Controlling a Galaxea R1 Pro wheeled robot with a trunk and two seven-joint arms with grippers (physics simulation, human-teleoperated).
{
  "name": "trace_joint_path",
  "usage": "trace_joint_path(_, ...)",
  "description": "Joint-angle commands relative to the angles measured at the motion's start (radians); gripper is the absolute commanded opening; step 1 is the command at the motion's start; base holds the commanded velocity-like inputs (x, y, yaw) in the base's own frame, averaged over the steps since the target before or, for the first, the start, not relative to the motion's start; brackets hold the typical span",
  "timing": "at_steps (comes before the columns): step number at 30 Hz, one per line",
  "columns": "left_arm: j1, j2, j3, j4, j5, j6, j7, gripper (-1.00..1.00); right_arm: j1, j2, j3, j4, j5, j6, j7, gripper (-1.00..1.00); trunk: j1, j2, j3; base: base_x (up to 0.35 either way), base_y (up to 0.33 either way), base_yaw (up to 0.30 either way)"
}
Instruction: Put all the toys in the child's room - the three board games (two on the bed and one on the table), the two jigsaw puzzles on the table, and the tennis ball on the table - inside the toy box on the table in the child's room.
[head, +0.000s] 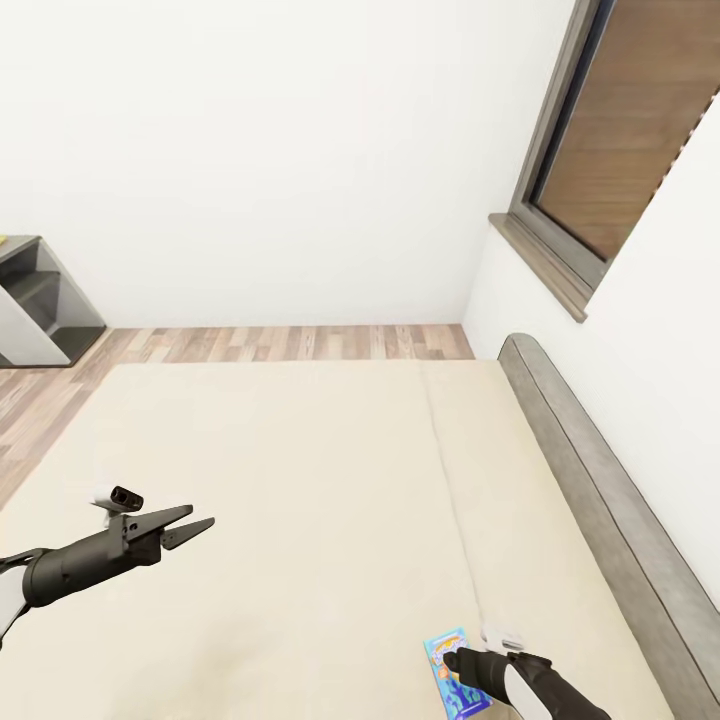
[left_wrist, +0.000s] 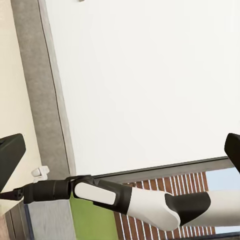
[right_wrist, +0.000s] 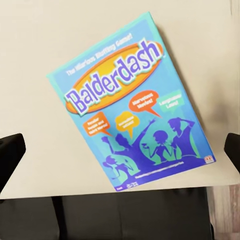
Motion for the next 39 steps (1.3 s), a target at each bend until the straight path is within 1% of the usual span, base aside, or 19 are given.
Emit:
trace_joint_path(1,-0.001,0.0,0.0,0.0,0.0,0.004,-0.002,1.0,0.0,-0.001,0.004,-0.002,-0.002,0.004,0.001,1.0,0.001,-0.002,-0.002,0.0,0.0,0.0)
trace_joint_path(14,-0.001,0.0,-0.001,0.0,0.0,0.004,0.005,1.0,-0.001,-0.002,0.004,-0.001,-0.005,-0.019,0.0,1.0,0.001,-0.002,-0.002,0.0,0.0,0.0)
trace_joint_path(18,-0.001,0.0,-0.001,0.0,0.0,0.005,0.015,1.0,-0.001,-0.002,0.004,0.0,-0.005,-0.024,0.0,1.0,0.001,-0.002,-0.002,0.0,0.0,0.0)
trace_joint_path(33,-0.001,0.0,-0.001,0.0,0.0,0.005,0.028,1.0,-0.001,-0.006,0.003,0.0,-0.007,-0.026,0.001,1.0,0.001,-0.002,-0.002,0.0,0.0,0.0)
trace_joint_path(39,-0.001,0.0,-0.001,0.0,0.0,0.005,0.029,1.0,-0.001,-0.002,0.003,-0.001,-0.007,-0.023,0.001,1.0,0.001,-0.002,-0.002,0.0,0.0,0.0)
